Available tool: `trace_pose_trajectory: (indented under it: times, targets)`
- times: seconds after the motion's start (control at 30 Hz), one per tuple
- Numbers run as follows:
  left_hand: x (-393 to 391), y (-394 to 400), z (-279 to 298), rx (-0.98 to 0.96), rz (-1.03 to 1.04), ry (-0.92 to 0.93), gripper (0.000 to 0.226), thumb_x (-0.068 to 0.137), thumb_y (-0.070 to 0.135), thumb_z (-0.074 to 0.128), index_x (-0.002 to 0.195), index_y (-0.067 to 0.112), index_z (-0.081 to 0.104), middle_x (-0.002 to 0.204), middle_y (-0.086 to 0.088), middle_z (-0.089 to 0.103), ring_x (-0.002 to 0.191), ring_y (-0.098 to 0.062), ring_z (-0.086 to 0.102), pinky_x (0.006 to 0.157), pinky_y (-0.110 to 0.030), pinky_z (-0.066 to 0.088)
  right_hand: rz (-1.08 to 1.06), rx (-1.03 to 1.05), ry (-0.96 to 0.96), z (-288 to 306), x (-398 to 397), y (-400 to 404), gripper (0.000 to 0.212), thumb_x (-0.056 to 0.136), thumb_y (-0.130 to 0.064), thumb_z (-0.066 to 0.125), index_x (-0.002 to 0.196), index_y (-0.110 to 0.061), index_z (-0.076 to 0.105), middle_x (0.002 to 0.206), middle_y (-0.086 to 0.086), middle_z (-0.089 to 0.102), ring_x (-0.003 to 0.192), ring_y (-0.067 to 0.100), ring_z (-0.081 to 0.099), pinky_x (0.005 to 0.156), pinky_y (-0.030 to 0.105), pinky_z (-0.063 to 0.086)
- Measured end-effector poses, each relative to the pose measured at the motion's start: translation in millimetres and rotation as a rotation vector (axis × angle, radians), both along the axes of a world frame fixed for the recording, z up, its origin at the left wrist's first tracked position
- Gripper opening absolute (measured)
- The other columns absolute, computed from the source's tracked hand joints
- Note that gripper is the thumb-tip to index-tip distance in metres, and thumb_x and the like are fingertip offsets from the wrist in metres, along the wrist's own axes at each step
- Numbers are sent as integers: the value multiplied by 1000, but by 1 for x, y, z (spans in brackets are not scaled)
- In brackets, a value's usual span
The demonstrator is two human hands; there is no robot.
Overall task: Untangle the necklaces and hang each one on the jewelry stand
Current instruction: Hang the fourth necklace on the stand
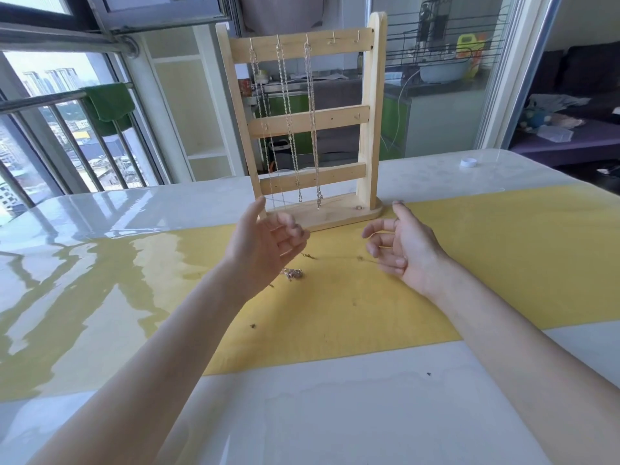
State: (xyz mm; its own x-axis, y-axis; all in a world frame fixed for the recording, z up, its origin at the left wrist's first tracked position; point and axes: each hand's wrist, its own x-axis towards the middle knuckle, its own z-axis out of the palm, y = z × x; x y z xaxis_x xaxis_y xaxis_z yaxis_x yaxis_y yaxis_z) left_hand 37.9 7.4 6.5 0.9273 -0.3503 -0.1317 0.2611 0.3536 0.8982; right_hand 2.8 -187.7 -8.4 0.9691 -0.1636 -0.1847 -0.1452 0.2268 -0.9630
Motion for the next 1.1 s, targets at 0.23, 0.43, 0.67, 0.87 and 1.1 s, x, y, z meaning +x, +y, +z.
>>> trace_pose_trajectory:
  times: [0.23, 0.43, 0.67, 0.87, 1.1]
  targets:
    - [-2, -7, -4, 182, 35, -62, 67, 102, 46, 14, 74, 5, 59, 46, -1, 32, 38, -15, 41, 53, -26, 47, 110, 167, -193, 8, 2, -1, 50, 96, -25, 20, 97, -8, 68, 66, 8, 60, 37, 10, 23, 42, 24, 17]
    - [-1, -4, -6, 183, -33, 18, 63, 102, 44, 17, 81, 5, 62, 49, 1, 30, 38, -13, 36, 52, -26, 44, 126, 3, -228, 17, 0, 4, 49, 94, -24, 21, 99, -18, 69, 72, -1, 66, 77, 12, 44, 78, 35, 29]
    - [0, -2, 9, 398, -175, -98, 20, 95, 15, 48, 89, 14, 66, 61, 4, 47, 53, -10, 47, 59, -22, 52, 210, 202, -396, 42, 1, 17, 25, 91, 6, 43, 103, -5, 61, 79, 4, 66, 52, 10, 44, 53, 20, 37]
    - [3, -4, 32, 441, -239, -220, 16, 95, 19, 52, 92, 13, 66, 65, 4, 49, 59, -10, 47, 65, -22, 50, 200, -188, -489, 86, 9, 20, 19, 97, -6, 44, 104, -10, 61, 63, 0, 61, 36, 5, 25, 37, 17, 18]
    - [10, -24, 65, 404, -291, -263, 16, 95, 16, 54, 104, 8, 64, 68, 1, 51, 61, -10, 48, 64, -21, 49, 266, -381, -568, 124, 14, 32, 24, 99, -7, 40, 96, -12, 63, 62, 2, 62, 40, 8, 37, 38, 16, 30]
